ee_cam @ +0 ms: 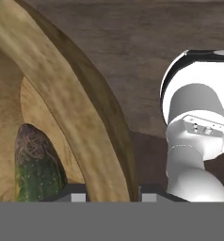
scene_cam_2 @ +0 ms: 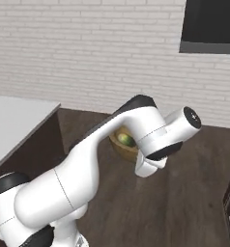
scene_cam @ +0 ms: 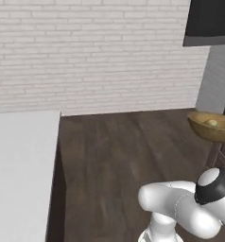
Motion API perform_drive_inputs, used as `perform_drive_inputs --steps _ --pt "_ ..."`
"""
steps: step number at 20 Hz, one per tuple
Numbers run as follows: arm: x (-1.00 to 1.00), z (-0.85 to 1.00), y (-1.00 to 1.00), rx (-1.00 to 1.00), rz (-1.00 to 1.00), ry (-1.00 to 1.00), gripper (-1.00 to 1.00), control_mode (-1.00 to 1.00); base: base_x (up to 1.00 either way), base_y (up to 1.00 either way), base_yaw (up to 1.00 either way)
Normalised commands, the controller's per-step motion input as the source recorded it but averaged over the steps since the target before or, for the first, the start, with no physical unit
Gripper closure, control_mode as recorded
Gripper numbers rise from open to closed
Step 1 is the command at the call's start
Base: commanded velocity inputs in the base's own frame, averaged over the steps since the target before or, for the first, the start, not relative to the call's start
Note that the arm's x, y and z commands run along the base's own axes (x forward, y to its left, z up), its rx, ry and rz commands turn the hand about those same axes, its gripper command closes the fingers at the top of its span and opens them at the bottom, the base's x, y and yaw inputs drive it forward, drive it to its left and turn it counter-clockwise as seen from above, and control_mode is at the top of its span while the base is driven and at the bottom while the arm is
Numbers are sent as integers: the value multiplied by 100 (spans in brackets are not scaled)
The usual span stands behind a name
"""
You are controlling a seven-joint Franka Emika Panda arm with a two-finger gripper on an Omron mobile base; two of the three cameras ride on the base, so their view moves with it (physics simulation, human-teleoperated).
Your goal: Pick the cucumber from the sink and place it in the bowl. Then pick the bowl and place it in the microwave. Then close the microwave door and press the start button.
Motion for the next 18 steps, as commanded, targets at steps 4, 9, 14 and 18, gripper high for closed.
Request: perform_drive_inputs --steps 4,9,14,18 --pt "0 0 0 0 0 0 100 100 79 -3 -55" --pt "0 0 0 0 0 0 100 100 75 0 -60" --pt "0 0 0 0 0 0 100 100 79 0 -56" --pt "0 0 0 0 0 0 100 100 74 0 -50"
